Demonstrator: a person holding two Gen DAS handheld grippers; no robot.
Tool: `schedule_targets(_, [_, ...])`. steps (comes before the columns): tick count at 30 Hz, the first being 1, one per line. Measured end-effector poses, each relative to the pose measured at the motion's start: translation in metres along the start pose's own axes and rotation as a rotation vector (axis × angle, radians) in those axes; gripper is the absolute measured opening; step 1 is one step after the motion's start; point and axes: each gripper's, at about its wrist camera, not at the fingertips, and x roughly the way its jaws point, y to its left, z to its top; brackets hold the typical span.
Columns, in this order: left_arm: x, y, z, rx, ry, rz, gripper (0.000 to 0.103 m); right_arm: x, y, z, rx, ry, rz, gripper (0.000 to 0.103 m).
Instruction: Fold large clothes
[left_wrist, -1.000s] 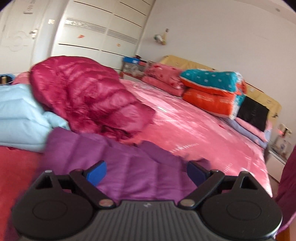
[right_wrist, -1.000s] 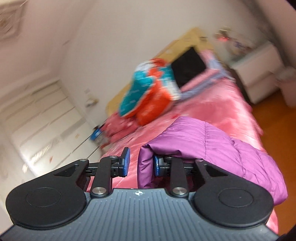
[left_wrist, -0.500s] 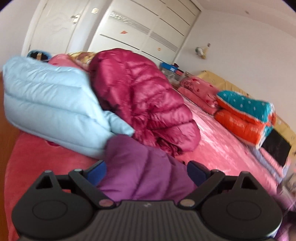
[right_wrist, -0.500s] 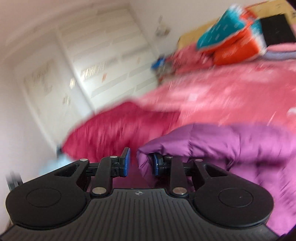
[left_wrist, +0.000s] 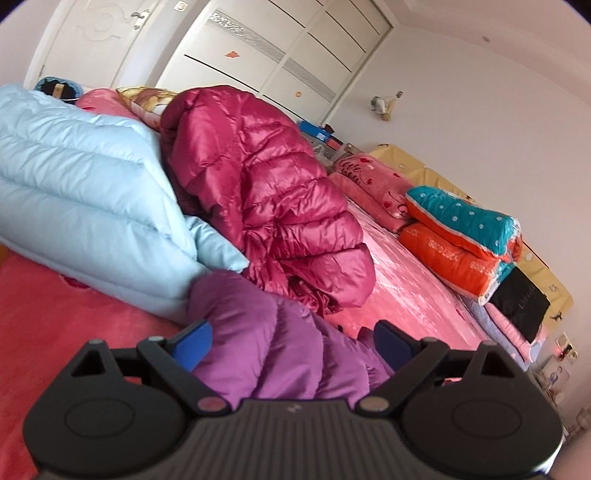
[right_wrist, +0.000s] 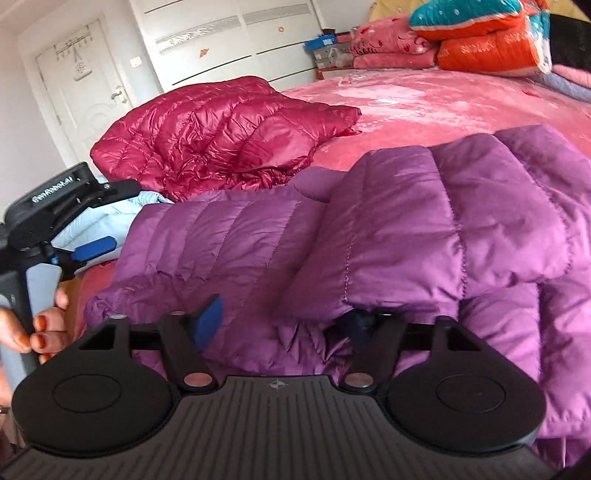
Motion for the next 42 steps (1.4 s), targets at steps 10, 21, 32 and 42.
schedule_targets(10, [-0.003, 0.002, 0.003, 0.044, -0.017, -0.026, 0.094, -0.099, 0.0, -0.032, 0.131, -0.165, -0.201, 0.101])
schedule_targets(21, [-0.001, 0.005, 0.003, 0.037, -0.017, -0.013, 0.095, -0.103, -0.101, -0.02, 0.195, -0.194, -0.815, 0.103])
schedule_targets(32, [-0.004, 0.015, 0.008, 0.006, -0.035, -0.007, 0.095, -0.037, -0.02, 0.038, 0.028, -0.316, -0.365, 0.103])
schedule_targets(42, [-0.014, 0.029, 0.016, -0.071, -0.073, -0.079, 0.095, -0.009, 0.039, 0.014, -0.184, -0.149, -0.062, 0.103])
